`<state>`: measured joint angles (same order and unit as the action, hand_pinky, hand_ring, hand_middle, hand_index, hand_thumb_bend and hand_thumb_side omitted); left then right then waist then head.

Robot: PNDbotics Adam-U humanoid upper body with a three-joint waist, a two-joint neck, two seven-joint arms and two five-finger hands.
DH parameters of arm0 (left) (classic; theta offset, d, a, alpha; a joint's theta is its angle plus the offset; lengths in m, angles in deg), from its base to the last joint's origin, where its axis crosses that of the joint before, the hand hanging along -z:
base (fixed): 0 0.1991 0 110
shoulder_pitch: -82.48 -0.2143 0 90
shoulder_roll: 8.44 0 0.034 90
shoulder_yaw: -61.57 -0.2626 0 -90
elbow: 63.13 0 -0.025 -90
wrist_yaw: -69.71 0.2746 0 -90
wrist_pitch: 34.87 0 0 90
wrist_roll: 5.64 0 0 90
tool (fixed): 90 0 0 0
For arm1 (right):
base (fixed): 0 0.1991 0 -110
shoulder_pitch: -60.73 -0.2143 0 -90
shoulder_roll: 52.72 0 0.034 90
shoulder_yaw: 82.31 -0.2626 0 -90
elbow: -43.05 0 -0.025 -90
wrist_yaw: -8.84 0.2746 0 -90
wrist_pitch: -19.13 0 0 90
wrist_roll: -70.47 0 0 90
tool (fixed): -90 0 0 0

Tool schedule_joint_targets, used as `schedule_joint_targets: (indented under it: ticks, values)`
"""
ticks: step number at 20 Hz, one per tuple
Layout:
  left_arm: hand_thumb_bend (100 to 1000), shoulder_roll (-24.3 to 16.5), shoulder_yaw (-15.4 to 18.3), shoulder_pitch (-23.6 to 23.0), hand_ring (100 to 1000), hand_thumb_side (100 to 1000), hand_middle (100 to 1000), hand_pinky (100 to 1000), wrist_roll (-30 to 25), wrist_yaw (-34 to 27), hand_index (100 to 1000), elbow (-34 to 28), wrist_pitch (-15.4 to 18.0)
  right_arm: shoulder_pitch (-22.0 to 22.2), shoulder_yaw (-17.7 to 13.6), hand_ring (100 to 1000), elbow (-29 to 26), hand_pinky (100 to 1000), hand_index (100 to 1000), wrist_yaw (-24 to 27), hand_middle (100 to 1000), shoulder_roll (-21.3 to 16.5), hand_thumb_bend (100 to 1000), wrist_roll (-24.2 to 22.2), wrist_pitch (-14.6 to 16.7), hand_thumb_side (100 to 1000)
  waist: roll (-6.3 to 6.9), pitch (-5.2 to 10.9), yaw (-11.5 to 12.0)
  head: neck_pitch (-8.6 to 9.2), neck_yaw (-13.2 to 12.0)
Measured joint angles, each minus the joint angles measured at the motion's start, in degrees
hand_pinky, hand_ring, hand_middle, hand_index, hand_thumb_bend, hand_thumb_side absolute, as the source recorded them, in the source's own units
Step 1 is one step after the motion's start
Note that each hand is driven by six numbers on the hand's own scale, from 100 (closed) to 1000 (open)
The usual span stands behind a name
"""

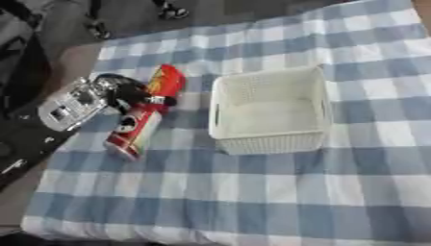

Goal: Pick up objects on the table and place them in the box.

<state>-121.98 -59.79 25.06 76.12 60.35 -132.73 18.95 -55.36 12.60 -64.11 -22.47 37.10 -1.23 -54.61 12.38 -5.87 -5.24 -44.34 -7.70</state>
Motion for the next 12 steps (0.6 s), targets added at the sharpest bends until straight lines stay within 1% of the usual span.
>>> schedule_joint_targets:
  ticks: [3, 5, 7, 8, 11, 12]
  values:
    - [851, 0.7, 0.0, 0.2, 808, 522, 892, 688, -0.5, 0.8, 969, 0.8, 0.5, 0.0, 0.0, 653, 0.0, 489, 695, 0.0, 678, 0.0, 100, 0.0, 0.0, 977, 0.04, -0.35, -0.2, 0.0, -0.3]
    - [853, 0.9, -0.1, 0.2, 810, 507, 893, 692, -0.9, 1.3, 970, 1.0, 0.9, -0.1, 0.0, 652, 0.0, 488, 695, 0.2, 678, 0.0, 100, 0.0, 0.0, 977, 0.13, -0.56, -0.3, 0.0, -0.4]
    - [860, 1.0, -0.1, 0.2, 799, 469, 889, 678, -1.4, 1.8, 971, 1.2, 1.4, -0.3, 0.0, 652, -0.2, 488, 695, 0.5, 677, 0.0, 100, 0.0, 0.0, 977, 0.27, -0.67, -0.4, 0.0, -0.4]
    - [854, 1.0, -0.1, 0.3, 780, 440, 880, 654, -1.6, 2.2, 969, 1.3, 1.6, -0.4, 0.1, 652, -0.3, 488, 695, 0.6, 677, 0.0, 100, 0.0, 0.0, 977, 0.29, -0.82, -0.5, 0.0, -0.4]
    - [815, 1.0, -0.1, 0.3, 678, 386, 832, 533, -2.5, 3.7, 953, 1.6, 2.3, -0.5, 0.1, 651, -0.4, 487, 694, 1.1, 676, 0.0, 100, 0.0, 0.0, 977, 0.34, -1.0, -0.7, 0.0, -0.4]
    - [801, 1.0, 0.0, 0.3, 631, 367, 802, 481, -2.8, 4.4, 945, 1.6, 2.5, -0.5, 0.1, 650, -0.4, 487, 694, 1.3, 676, 0.0, 100, -0.1, 0.0, 977, 0.34, -1.11, -0.7, 0.0, -0.4]
